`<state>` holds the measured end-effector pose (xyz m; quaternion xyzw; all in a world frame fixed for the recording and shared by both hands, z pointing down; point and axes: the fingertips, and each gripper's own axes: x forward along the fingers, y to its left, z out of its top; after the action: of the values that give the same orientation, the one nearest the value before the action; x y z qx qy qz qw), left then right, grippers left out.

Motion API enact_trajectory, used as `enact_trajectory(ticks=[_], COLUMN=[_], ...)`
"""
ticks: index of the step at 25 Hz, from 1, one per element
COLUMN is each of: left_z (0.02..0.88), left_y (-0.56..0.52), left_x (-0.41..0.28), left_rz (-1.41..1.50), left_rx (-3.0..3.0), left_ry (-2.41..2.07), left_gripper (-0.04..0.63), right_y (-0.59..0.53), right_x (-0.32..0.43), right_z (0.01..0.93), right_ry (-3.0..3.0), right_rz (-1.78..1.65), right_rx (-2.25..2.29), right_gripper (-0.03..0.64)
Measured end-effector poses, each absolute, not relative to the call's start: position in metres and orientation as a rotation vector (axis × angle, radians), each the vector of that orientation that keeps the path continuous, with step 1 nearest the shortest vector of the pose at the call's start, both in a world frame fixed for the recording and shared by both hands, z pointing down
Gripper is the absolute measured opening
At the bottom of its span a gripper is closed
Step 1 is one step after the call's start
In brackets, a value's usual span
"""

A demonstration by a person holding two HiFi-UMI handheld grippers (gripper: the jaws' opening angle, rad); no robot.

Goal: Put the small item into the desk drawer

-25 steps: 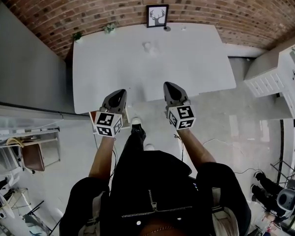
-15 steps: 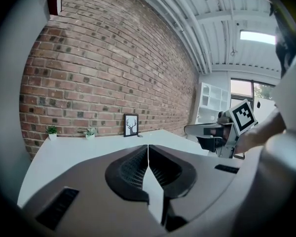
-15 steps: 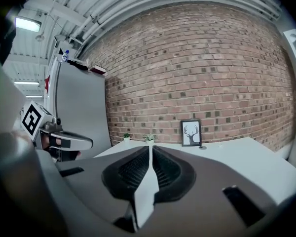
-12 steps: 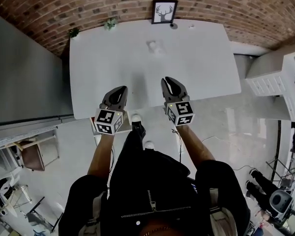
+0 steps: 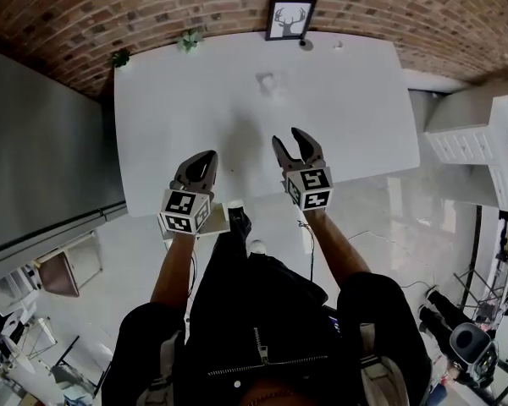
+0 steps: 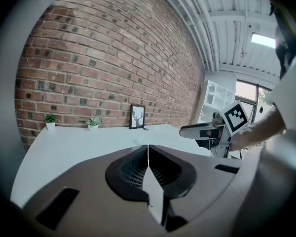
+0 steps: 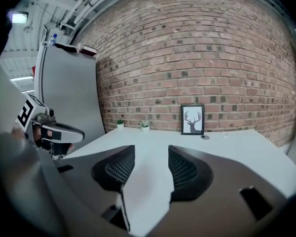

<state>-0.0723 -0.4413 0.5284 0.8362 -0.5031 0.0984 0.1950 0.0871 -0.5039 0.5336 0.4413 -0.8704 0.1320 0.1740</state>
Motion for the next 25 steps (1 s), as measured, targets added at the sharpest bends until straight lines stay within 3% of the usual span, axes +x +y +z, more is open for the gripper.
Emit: enact_trajectory(ticks=[25], left_z=[0.586], left_y=[-0.448], left_x=[-0.096], left_rz=[0.319], left_rx=[2.203], left_ry=[-1.352], left_gripper=[0.021], right_y=[-0.677], right_x=[0.072], right_z=[0.664], right_ry=[-2.137], right_rz=[0.47], right_rx=[1.179], right_gripper=[0.27])
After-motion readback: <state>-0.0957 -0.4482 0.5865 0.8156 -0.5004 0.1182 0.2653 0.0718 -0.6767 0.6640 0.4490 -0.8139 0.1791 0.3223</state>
